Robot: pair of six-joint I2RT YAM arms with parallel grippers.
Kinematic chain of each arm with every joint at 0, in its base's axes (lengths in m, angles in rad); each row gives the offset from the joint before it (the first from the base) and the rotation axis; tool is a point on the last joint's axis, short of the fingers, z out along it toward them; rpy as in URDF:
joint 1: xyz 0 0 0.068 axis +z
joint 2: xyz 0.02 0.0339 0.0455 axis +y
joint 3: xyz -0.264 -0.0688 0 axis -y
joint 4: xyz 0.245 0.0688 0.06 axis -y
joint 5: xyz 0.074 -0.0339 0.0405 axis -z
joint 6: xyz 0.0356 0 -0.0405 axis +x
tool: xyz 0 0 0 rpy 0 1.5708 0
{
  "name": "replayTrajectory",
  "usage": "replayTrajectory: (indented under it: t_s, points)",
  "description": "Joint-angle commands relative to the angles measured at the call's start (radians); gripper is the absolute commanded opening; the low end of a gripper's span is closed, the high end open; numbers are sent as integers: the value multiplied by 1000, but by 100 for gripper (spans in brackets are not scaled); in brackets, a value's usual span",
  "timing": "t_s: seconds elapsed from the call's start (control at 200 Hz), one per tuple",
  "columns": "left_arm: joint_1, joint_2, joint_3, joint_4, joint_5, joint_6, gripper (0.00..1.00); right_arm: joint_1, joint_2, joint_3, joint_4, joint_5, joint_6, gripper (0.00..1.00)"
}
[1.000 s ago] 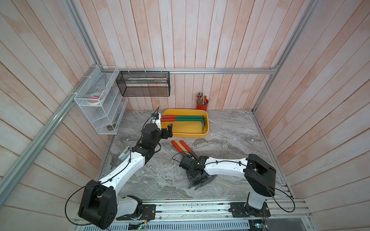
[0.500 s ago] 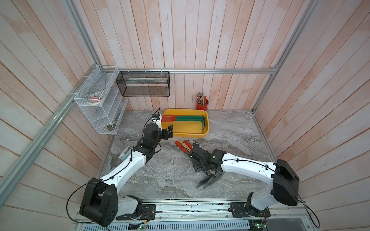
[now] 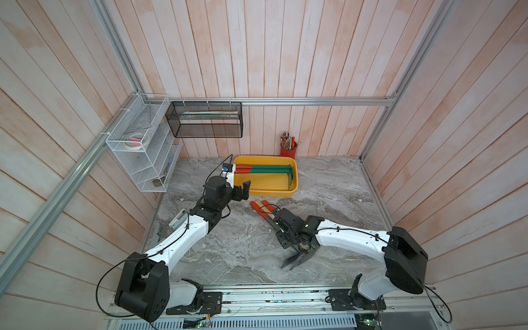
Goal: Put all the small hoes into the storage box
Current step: Pick up the hoe from the center of the board.
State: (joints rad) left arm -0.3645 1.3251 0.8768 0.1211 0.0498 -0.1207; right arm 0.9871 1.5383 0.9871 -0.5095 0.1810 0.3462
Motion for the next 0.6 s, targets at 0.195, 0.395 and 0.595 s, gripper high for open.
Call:
replayTrajectory:
  t_s: [0.195,0.395,0.595]
  points:
    - [11,11,16,17,56,38,100,-21,31,-106,111,-38,-39,48]
    - [10,29,34,1,55,39,100,-26,78,-136,154,-28,-48,47]
    - [10,14,31,-17,44,58,100,-38,122,-176,227,-62,-79,47]
